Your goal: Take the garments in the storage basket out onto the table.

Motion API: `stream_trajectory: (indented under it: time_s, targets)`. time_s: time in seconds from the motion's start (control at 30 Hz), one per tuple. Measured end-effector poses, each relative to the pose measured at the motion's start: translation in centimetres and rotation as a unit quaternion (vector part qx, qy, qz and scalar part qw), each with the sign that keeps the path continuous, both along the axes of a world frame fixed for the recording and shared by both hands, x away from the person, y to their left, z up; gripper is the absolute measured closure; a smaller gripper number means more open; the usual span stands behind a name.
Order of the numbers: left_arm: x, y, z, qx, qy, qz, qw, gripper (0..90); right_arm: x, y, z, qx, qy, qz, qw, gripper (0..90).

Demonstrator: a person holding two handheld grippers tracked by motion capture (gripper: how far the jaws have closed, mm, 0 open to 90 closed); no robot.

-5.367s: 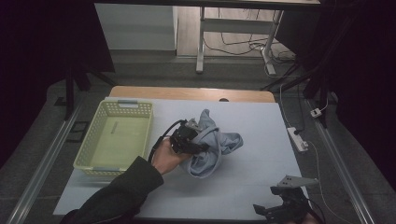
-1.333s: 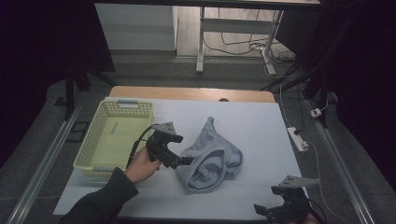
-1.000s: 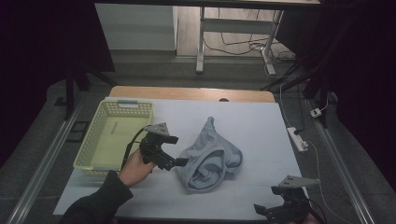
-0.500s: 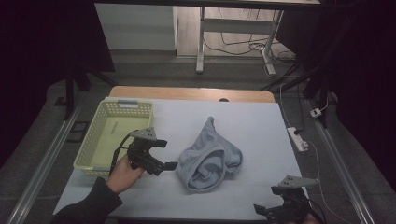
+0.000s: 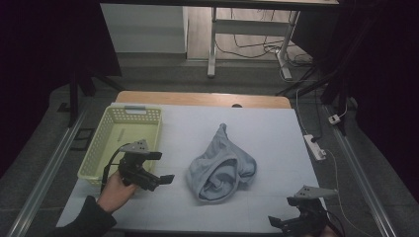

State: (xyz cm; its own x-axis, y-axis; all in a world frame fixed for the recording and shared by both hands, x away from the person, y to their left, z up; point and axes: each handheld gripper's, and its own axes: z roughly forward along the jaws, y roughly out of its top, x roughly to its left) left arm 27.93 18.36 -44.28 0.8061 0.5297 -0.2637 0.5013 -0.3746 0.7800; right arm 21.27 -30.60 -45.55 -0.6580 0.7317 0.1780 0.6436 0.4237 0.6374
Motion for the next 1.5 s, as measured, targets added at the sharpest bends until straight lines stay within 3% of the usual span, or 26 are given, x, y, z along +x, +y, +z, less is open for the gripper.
stream_trajectory:
  time_s: [0.5,1.1,1.5]
  targets:
    - [-3.0,4.4,-0.7,-0.01,0.007,0.049,0.9987,0.0,0.0,0.1,0.0,-0.003,0.001,-0.001,1.0,2.3]
    - [-6.4,9.0,-1.6,-0.026,0.016,0.103,0.9942,0.0,0.0,0.1,0.0,-0.006,0.001,0.0,1.0,2.3]
    - [-8.6,11.5,-2.4,-0.034,0.024,0.138,0.9895,0.0,0.1,0.1,-0.1,-0.008,0.003,-0.001,1.0,2.3]
